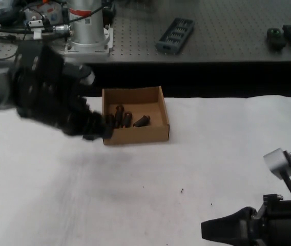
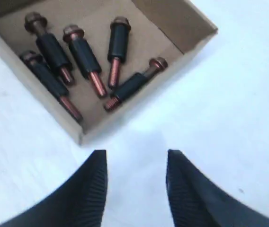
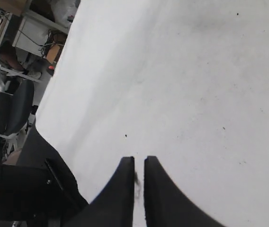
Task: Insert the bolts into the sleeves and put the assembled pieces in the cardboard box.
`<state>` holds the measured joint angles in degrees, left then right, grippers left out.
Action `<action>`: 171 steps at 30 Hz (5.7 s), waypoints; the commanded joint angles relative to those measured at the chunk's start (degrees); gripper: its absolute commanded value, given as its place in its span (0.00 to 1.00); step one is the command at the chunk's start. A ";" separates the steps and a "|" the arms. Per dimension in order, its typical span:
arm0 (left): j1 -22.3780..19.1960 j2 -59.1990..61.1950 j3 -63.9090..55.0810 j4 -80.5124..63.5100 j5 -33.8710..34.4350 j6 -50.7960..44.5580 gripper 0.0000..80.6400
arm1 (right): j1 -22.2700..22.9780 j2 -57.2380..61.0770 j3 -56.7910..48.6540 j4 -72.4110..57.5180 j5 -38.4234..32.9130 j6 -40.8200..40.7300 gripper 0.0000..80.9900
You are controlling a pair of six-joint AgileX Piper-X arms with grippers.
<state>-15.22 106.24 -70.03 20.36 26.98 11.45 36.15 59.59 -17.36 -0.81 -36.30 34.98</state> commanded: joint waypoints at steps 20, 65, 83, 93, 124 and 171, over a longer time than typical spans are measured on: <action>-16.51 -20.58 37.51 -32.87 -9.60 -25.27 0.01 | -0.34 18.06 -8.94 -4.84 6.75 -7.27 0.05; -16.50 -20.75 37.51 -26.62 0.71 -22.65 0.01 | -0.34 18.08 -8.82 -9.49 8.97 -6.53 0.05; -16.50 -20.75 37.51 -26.62 0.71 -22.65 0.01 | -0.34 18.08 -8.82 -9.49 8.97 -6.53 0.05; -16.50 -20.75 37.51 -26.62 0.71 -22.65 0.01 | -0.34 18.08 -8.82 -9.49 8.97 -6.53 0.05; -16.50 -20.75 37.51 -26.62 0.71 -22.65 0.01 | -0.34 18.08 -8.82 -9.49 8.97 -6.53 0.05; -16.50 -20.75 37.51 -26.62 0.71 -22.65 0.01 | -0.34 18.08 -8.82 -9.49 8.97 -6.53 0.05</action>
<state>-31.47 86.32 -32.34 -5.26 27.17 -11.91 35.98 77.60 -25.64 -9.32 -27.61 28.84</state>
